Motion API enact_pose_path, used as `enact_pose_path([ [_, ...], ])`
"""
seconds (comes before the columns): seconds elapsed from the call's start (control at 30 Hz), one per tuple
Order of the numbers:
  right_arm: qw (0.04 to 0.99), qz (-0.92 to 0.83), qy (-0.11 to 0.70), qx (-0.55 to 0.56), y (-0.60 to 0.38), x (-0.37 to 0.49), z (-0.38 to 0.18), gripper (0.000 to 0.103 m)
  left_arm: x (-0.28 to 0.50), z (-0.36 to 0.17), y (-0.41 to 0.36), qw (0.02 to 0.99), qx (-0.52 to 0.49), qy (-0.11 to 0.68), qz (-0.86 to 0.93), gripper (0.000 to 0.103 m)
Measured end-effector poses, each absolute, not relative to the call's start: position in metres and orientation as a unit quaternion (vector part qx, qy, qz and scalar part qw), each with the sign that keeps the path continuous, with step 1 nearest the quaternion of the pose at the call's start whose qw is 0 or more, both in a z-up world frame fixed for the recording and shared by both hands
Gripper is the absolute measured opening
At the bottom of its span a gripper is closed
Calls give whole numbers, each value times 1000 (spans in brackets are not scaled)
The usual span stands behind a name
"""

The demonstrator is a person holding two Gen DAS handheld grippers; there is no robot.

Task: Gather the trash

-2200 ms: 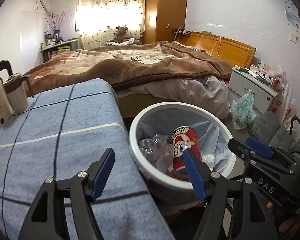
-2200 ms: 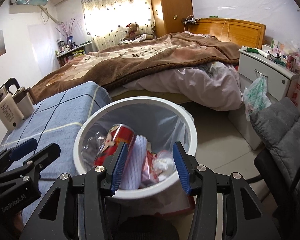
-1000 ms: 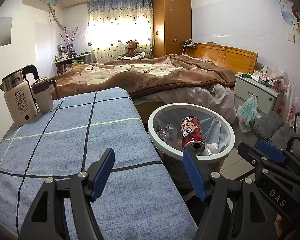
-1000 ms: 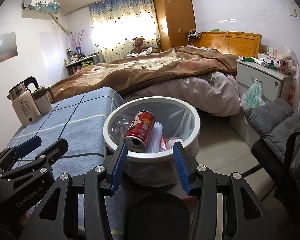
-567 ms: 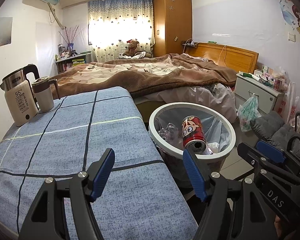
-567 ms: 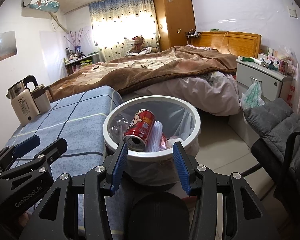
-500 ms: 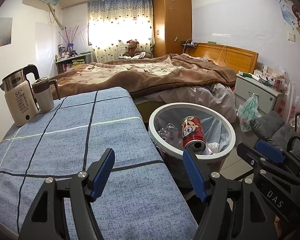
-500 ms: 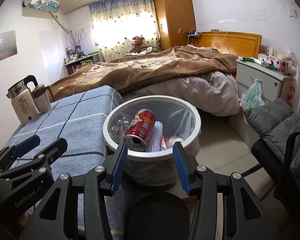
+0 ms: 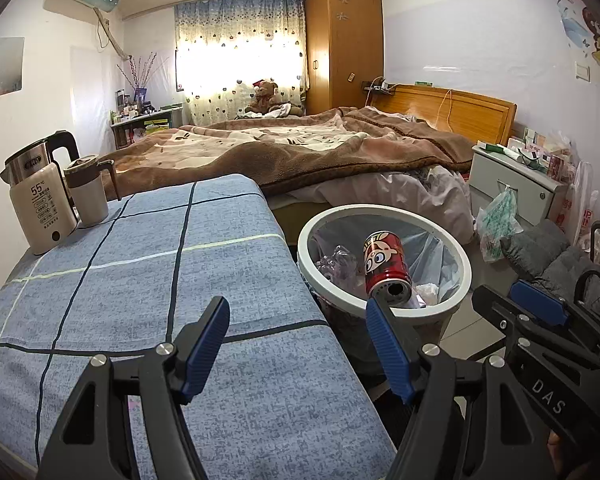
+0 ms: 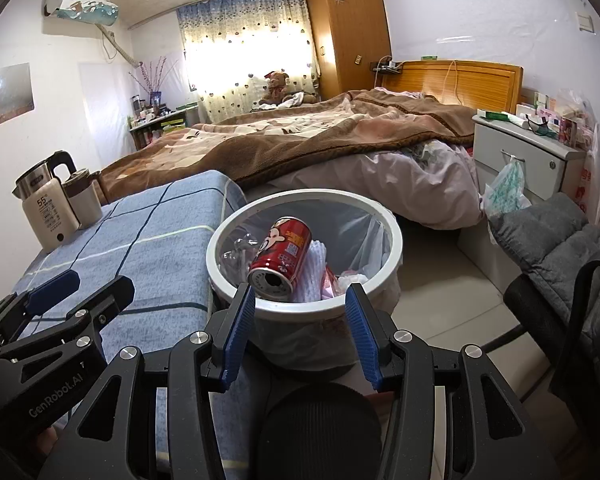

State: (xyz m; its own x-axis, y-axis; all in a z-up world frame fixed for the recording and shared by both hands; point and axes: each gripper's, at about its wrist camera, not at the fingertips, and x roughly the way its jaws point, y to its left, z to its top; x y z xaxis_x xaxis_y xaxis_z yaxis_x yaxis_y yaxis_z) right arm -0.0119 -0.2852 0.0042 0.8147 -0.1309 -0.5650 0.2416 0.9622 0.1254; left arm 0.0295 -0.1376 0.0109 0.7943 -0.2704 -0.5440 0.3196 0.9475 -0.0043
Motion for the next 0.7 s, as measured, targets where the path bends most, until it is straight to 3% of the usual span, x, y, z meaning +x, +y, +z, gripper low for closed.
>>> enact_pose_path([
  [0.7,948,-96,286,96,-285,-12,4,48,29,11,-139,947,44,278,-156,73],
])
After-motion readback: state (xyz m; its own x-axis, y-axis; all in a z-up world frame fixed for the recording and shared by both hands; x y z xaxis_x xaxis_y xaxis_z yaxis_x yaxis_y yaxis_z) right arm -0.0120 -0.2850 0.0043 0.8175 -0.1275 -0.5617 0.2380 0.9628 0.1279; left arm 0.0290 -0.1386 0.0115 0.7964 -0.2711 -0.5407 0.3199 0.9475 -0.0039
